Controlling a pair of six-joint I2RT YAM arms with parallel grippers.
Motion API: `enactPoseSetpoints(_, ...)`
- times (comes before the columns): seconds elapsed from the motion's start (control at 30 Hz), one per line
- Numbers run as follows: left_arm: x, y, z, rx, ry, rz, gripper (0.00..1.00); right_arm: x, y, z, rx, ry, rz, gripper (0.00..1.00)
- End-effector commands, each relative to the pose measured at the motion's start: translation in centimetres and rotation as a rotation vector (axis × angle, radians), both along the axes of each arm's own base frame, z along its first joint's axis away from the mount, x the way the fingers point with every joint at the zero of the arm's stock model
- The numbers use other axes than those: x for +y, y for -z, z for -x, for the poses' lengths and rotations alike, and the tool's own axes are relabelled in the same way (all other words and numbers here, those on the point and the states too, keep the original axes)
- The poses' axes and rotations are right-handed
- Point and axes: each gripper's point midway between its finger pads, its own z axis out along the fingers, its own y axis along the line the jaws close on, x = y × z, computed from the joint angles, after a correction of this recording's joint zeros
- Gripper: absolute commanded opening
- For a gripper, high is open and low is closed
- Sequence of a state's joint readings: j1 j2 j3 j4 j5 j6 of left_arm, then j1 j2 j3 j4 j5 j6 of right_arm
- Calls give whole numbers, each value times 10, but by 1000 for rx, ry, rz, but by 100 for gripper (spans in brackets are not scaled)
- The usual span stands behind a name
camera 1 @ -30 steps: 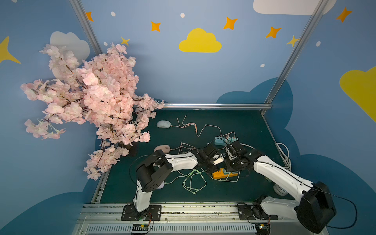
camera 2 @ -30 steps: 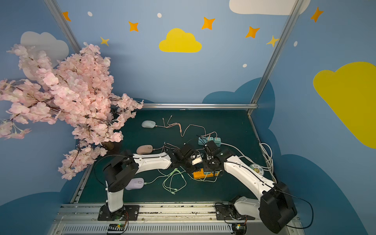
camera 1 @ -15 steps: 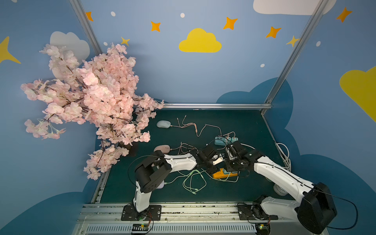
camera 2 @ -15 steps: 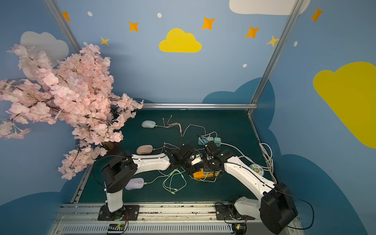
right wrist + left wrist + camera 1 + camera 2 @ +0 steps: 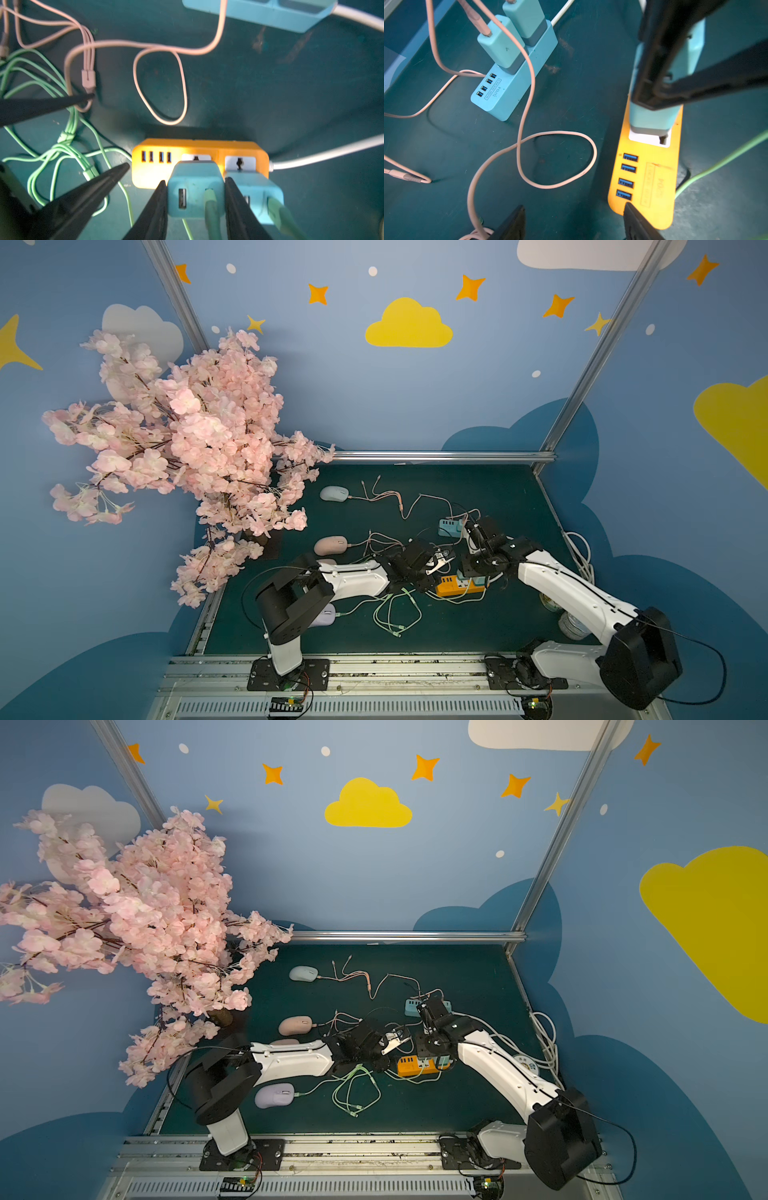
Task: Unplug the wireless mouse
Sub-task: Remove the plug from the socket.
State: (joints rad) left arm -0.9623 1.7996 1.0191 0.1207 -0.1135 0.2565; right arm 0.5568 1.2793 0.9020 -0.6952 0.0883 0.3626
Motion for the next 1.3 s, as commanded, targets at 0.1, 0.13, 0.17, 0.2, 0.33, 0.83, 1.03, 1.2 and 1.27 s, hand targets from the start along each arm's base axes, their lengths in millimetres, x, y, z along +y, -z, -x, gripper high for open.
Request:
enactPoseSetpoints(0.1, -3, 9, -10, 36, -29, 2, 73, 3, 4, -5, -14, 2, -17, 16)
enactPoseSetpoints(0.13, -4, 9, -9, 46, -19, 8, 73, 3, 4, -3, -12, -1, -23, 18)
enactPoseSetpoints(0.17, -6, 10, -5, 56, -3, 14, 73, 3, 3, -2, -13, -3, -29, 20)
enactPoseSetpoints(0.2, -8, 11, -3, 68, 10, 17, 73, 3, 3, -1, -12, -3, -32, 22)
enactPoseSetpoints(0.33, -14, 21, 3, 119, 43, 4, 73, 1, 4, 3, -10, -1, -36, 22)
enactPoseSetpoints(0.83, 2, 10, -21, 95, -100, 57, 73, 39, -55, 76, 11, -189, -358, 18)
enactPoseSetpoints(1.03, 8, 3, -28, 64, -138, 78, 73, 33, -21, 133, 209, -184, -293, 17)
enactPoseSetpoints(1.2, 5, 2, -22, 79, -111, 85, 72, -7, -2, 138, 188, 26, -177, 18)
enactPoseSetpoints(1.27, 1, 0, -16, 85, -71, 101, 72, -25, 0, 137, 154, 126, -146, 18)
